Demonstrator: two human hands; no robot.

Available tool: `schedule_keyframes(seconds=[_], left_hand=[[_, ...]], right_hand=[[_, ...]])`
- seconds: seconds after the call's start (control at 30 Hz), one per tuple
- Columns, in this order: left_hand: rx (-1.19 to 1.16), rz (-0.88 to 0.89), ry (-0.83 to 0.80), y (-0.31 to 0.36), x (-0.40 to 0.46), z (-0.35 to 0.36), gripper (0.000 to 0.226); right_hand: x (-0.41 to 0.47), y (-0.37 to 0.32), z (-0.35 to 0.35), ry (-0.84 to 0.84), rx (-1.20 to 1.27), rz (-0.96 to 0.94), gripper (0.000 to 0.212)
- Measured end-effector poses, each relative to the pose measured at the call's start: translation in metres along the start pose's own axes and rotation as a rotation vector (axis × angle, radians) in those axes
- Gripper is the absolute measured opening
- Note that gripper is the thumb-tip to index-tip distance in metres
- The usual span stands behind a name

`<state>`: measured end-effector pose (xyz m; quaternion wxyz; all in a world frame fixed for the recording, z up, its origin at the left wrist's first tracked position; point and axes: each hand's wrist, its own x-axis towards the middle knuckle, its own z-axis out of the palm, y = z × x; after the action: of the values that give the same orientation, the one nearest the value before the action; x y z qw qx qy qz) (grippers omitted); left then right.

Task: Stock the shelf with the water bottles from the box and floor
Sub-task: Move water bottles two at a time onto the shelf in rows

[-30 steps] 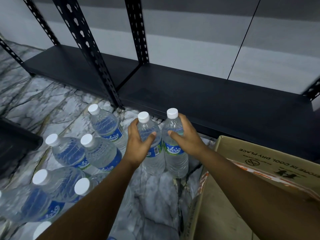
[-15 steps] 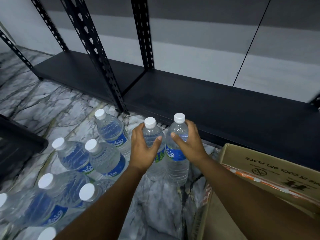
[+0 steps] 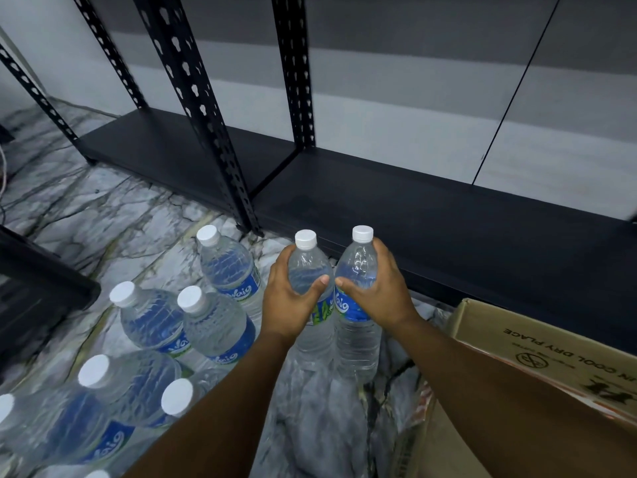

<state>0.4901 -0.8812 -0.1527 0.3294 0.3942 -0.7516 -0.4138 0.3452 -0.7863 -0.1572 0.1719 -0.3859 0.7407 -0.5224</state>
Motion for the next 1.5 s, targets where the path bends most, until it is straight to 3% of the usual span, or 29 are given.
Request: schedule_keyframes(seconds=[0.17, 0.63, 1.23, 1.5], left_hand=[[0.004, 0.002, 0.004, 0.002, 0.003, 0.008, 0.081], [-0.099, -0.028, -0.016, 0.000, 0.000, 0.001, 0.085], [-0.119, -0.038, 0.017, 0.006, 0.009, 0.011, 0.066], [-0.122, -0.072, 0.028, 0.011, 0.001, 0.009, 0.061]], right_hand=[[0.005, 0.002, 0.001, 0.066, -0.009, 0.002, 0.086], [0.004, 0.002, 0.005, 0.015, 0.032, 0.008, 0.089], [0.008, 0.003, 0.016, 0.204, -0.019, 0.073, 0.074], [-0.002, -0.002, 0.007, 0.171, -0.055, 0.057, 0.075]])
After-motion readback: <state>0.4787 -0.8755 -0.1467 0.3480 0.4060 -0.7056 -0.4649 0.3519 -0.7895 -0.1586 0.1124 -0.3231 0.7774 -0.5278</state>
